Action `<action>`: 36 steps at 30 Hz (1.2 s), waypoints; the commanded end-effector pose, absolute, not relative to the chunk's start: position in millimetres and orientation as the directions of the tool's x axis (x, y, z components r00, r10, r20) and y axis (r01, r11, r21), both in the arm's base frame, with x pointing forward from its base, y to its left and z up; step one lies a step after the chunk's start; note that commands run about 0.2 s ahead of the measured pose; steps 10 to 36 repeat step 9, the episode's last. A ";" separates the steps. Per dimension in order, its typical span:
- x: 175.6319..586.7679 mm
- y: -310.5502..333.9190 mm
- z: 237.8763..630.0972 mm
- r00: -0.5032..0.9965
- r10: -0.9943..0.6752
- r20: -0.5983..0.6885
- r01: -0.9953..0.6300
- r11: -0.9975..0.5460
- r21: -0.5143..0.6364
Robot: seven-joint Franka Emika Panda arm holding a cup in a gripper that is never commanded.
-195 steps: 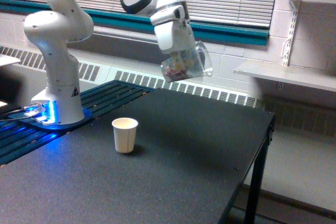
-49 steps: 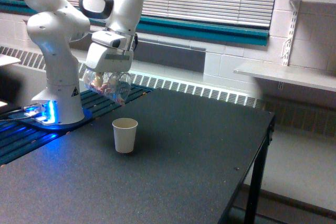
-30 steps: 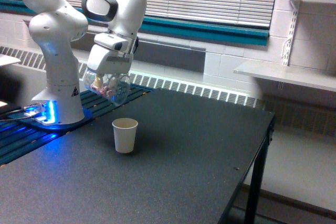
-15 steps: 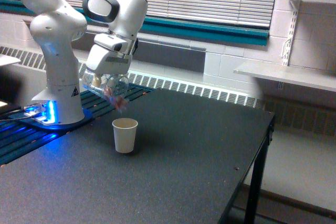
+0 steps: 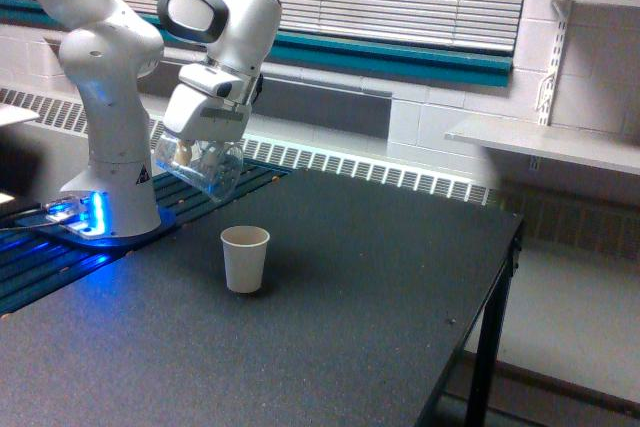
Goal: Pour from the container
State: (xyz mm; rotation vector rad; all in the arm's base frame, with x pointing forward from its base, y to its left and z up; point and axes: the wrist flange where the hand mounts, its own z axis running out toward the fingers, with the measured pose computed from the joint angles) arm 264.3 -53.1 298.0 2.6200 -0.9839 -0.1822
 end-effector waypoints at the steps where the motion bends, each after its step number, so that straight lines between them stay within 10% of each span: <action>1: 254.7 -46.0 287.9 0.754 -0.656 -0.012 -0.607 -0.704 0.370; 36: 256.1 -44.4 289.0 0.755 -0.656 -0.001 -0.612 -0.705 0.358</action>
